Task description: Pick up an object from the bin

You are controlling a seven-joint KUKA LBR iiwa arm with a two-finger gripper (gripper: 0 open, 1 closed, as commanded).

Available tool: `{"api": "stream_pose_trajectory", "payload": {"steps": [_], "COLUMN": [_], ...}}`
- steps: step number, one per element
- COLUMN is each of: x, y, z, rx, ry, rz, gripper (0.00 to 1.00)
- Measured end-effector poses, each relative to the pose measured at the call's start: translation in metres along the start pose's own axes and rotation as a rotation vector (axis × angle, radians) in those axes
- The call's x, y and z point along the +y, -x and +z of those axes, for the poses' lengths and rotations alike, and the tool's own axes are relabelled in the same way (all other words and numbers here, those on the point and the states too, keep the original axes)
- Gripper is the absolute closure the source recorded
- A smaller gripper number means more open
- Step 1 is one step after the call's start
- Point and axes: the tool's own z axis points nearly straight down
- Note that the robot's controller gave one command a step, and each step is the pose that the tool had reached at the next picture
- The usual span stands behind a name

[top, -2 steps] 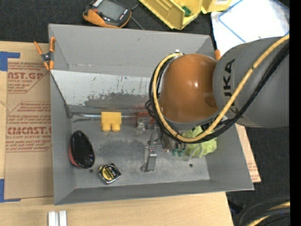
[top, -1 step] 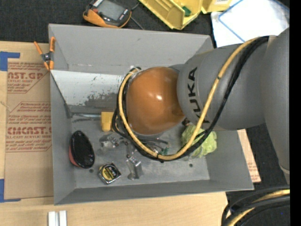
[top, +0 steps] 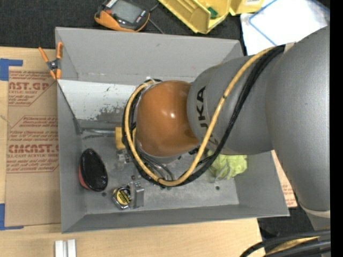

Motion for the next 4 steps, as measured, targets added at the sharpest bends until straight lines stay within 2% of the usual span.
{"api": "stream_pose_trajectory", "payload": {"steps": [1,2,3,4], "x": [0.001,-0.017,-0.003,-0.003], "y": [0.000,0.001,0.001,0.001], "z": [0.008,0.078,0.088,0.088], "rx": [-0.001,-0.014,-0.017,-0.016], "ry": [0.002,0.000,-0.002,-0.002], "rz": [-0.612,-0.262,-0.961,-0.958], "gripper": [0.00,0.00,1.00,1.00]}}
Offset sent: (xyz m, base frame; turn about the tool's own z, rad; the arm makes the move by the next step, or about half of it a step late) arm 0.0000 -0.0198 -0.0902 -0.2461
